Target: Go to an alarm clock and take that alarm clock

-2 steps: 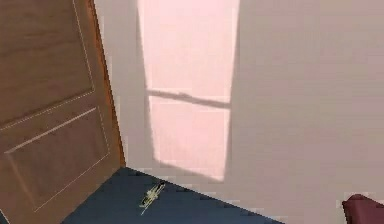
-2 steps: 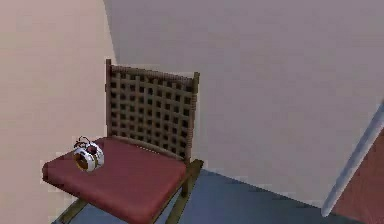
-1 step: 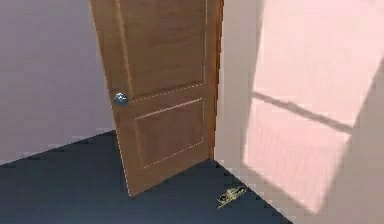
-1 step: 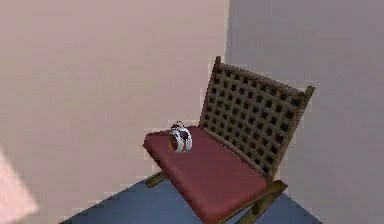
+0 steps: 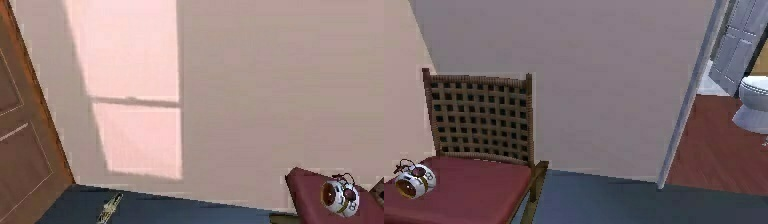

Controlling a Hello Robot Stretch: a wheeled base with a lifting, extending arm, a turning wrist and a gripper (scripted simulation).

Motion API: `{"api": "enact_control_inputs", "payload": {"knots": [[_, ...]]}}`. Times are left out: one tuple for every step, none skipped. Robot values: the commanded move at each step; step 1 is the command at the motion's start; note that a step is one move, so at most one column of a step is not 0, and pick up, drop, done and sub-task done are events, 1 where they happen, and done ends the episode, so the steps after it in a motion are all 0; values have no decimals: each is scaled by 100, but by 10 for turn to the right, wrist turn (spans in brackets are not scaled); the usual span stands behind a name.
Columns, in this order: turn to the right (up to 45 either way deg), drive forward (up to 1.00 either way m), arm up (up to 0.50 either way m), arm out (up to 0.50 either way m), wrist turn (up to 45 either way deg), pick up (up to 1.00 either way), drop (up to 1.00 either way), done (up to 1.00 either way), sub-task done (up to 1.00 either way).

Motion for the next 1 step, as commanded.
{"api": "enact_control_inputs", "payload": {"knots": [[150,0,0,0,0,0,0,0,0]]}}
